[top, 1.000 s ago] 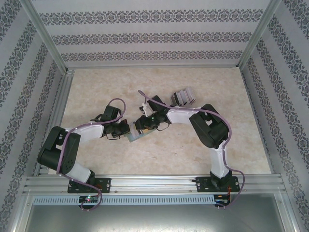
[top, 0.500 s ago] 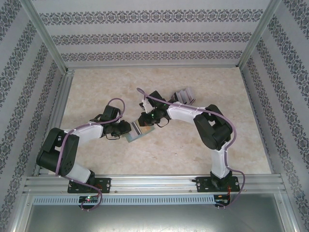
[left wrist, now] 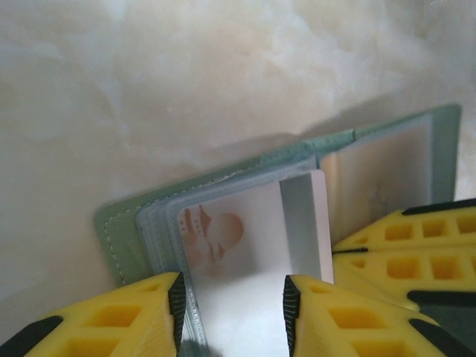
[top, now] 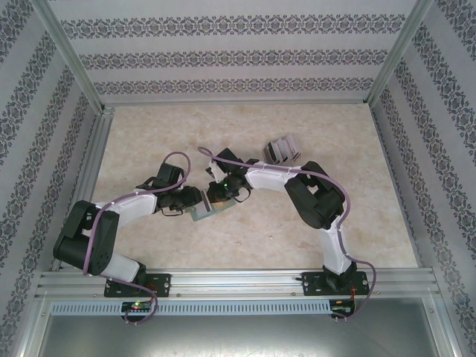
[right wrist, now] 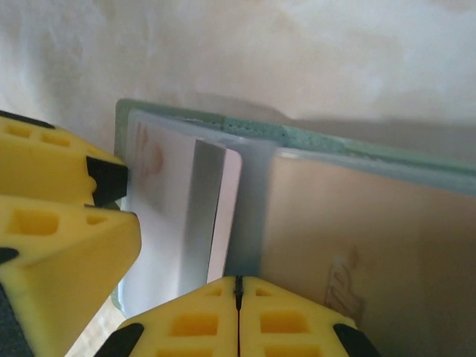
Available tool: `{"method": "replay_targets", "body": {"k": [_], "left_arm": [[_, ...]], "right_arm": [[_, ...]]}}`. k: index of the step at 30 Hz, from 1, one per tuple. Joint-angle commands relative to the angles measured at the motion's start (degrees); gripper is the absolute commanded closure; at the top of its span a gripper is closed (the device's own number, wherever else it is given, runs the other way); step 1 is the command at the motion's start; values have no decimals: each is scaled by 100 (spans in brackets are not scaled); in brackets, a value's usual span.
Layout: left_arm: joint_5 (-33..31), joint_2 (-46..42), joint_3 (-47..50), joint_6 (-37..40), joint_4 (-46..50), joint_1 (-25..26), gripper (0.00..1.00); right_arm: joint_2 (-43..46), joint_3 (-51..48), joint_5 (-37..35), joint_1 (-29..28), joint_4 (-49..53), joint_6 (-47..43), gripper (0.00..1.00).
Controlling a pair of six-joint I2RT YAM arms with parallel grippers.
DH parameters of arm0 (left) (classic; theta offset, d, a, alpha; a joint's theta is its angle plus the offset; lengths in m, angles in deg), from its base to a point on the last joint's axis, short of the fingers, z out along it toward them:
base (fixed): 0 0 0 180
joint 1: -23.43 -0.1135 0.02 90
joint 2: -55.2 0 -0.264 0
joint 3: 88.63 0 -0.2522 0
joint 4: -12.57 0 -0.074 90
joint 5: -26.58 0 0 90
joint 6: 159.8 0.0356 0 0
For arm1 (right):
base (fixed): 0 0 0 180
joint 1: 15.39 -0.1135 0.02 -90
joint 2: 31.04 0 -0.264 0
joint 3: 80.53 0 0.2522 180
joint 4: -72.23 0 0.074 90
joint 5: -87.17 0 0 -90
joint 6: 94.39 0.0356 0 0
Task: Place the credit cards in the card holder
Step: Insert the credit card into the card slot.
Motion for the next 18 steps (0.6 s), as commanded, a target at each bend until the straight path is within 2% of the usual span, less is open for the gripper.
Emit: {"method": "replay_targets", "body": {"k": [1, 4, 9, 18], "left_arm": [[45, -46, 31, -119, -29, -18, 58], [45, -118, 9, -142, -11, -23, 58], [-186, -178, -323, 27, 327, -34, 58], [-313, 832, -1487, 728, 806, -303, 61]], "right_arm": [[-127, 186, -32, -107, 144, -205, 92], [-41, 35, 208, -44, -67, -105, 91], [514, -168, -26, 80, 124, -226, 91], [1342, -1203, 324, 45, 31, -129, 89]]}}
